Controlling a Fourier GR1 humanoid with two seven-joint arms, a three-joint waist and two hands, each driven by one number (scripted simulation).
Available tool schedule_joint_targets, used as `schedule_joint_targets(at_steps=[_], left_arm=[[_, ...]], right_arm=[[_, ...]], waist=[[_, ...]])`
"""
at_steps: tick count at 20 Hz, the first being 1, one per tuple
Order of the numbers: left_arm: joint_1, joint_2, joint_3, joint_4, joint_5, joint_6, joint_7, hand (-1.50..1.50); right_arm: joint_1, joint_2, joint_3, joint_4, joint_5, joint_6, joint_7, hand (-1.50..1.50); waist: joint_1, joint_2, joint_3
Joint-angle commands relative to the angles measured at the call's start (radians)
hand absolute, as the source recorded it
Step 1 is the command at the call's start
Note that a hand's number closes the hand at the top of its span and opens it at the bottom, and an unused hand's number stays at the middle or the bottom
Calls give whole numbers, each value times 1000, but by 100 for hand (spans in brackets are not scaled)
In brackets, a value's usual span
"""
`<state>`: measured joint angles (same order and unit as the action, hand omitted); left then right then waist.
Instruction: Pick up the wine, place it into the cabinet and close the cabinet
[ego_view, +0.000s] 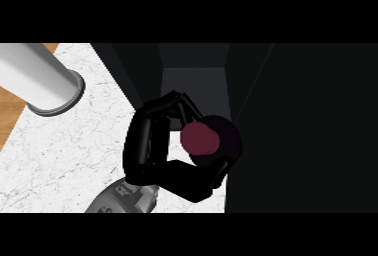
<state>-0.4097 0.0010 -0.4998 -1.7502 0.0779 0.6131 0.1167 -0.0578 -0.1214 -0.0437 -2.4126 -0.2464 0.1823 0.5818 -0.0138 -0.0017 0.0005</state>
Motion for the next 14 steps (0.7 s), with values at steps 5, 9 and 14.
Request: schedule_joint_targets(at_steps=[5,9,14], left_arm=[[-111,-1,-19,77,-17,101,38,150],[-208,-1,-7,208,7,135,-23,150],[-186,-1,-53,209,91,185,-81,150]], right_arm=[[94,10,3,-218,-113,-9,99,-150],[35,-2,-9,-156,-97,0,67,-150],[-9,4,9,-108,-69,-19,74,-150]], waist=[[-5,-3,0],[-7,1,0],[0,1,-1]])
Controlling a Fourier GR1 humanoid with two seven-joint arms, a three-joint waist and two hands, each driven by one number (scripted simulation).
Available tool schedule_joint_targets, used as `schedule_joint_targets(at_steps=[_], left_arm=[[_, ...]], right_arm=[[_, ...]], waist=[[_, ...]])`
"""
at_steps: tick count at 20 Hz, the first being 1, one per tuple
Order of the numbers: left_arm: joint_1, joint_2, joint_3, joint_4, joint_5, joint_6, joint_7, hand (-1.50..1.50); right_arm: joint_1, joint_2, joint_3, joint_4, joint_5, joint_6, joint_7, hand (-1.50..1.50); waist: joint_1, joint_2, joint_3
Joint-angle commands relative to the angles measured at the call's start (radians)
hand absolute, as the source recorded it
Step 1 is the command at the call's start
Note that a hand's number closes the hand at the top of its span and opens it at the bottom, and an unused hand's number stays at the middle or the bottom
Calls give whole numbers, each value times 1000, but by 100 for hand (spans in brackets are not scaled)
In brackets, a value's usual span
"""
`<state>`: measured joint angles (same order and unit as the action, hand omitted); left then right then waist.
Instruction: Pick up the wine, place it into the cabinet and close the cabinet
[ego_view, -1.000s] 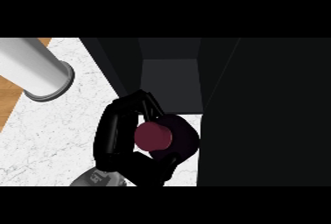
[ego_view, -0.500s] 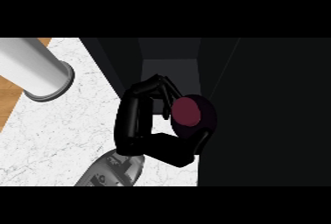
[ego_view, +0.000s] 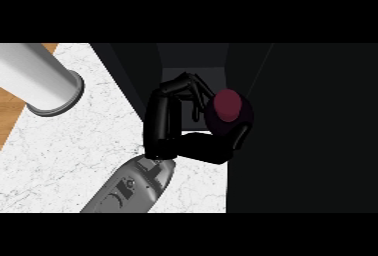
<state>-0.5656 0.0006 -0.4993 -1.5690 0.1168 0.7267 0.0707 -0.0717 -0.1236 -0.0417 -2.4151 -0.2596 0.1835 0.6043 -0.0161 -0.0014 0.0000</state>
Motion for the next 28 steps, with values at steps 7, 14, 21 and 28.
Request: schedule_joint_targets(at_steps=[7,14,21,28], left_arm=[[68,-1,-35,92,206,35,-232,150],[45,-1,-47,235,137,59,-266,150],[62,-1,-2,359,149,7,-434,150],[51,-1,43,398,197,-6,-462,150]], right_arm=[[55,28,39,-139,-36,-21,35,-150],[41,-7,-25,-163,-68,-18,59,-150],[41,-1,-19,-87,-77,24,-6,-150],[32,-14,-69,-94,-112,13,-1,-150]], waist=[[0,1,0],[4,-1,0],[5,2,0],[5,1,0]])
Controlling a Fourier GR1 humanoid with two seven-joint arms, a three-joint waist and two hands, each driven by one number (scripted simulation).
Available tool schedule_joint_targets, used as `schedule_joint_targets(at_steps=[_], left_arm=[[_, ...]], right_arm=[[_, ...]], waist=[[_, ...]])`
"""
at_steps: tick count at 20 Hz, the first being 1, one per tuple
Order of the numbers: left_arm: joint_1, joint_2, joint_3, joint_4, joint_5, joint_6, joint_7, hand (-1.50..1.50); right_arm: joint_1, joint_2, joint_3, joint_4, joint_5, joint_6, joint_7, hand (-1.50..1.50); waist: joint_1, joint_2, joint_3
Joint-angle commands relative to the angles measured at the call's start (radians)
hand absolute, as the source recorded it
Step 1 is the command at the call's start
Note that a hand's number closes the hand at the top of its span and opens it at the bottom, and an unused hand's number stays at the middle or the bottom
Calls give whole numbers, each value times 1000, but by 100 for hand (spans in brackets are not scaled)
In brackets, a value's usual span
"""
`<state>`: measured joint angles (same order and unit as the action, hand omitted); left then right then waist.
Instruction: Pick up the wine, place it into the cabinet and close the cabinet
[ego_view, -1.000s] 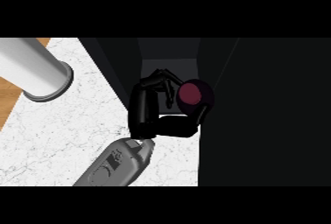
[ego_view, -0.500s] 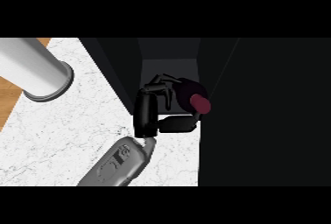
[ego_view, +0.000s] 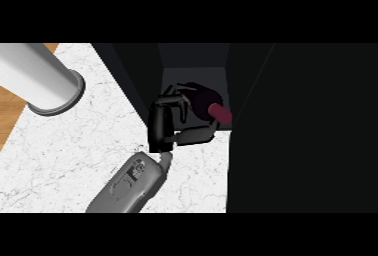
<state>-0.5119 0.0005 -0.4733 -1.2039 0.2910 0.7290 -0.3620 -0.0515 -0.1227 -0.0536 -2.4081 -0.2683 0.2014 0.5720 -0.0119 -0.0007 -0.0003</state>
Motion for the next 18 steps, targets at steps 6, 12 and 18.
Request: schedule_joint_targets(at_steps=[6,12,18], left_arm=[[-78,36,122,80,44,-62,14,150],[-172,0,107,271,147,-88,-89,150],[-297,0,179,398,139,-111,-40,150]], right_arm=[[30,5,1,-161,-75,-38,82,-150],[14,30,48,-97,-3,-42,27,-150],[3,-19,-55,-77,-124,0,23,-150]], waist=[[1,-1,0],[-8,3,0],[-12,3,0]])
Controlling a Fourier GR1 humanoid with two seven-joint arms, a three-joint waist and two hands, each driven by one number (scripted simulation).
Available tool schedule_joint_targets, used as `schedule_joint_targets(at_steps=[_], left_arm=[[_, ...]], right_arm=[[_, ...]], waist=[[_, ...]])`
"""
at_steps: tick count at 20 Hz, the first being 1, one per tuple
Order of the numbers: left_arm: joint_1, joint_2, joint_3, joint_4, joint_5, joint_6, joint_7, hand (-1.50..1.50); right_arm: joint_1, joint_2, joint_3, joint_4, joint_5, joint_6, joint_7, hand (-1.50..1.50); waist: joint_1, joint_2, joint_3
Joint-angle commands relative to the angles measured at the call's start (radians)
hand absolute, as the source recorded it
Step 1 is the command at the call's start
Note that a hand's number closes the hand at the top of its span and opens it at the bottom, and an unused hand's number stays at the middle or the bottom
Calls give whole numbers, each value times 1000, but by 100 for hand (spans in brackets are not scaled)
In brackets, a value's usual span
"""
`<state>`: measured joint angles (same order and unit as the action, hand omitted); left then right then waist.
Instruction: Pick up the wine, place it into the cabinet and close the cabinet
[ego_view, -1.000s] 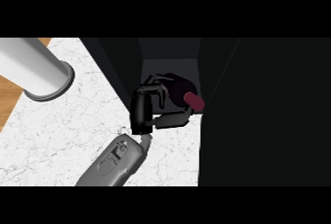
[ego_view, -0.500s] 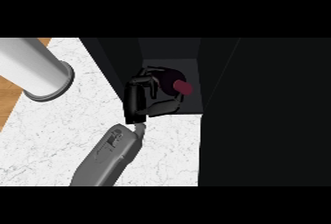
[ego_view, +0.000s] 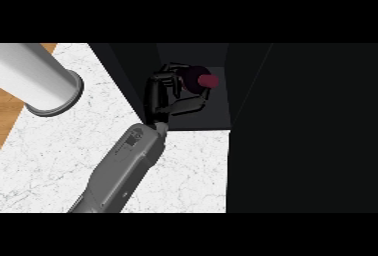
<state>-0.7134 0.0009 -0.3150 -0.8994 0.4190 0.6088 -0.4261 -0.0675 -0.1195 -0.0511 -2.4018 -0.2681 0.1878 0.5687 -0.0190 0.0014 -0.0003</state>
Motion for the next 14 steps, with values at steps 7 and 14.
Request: schedule_joint_targets(at_steps=[7,14], left_arm=[[-107,-1,15,208,88,-14,-91,150],[-244,-1,160,387,7,-21,-193,150]], right_arm=[[11,8,27,-127,-72,-27,73,-150],[6,12,36,-135,-46,-40,79,-150]], waist=[[-12,2,0],[-10,3,0]])
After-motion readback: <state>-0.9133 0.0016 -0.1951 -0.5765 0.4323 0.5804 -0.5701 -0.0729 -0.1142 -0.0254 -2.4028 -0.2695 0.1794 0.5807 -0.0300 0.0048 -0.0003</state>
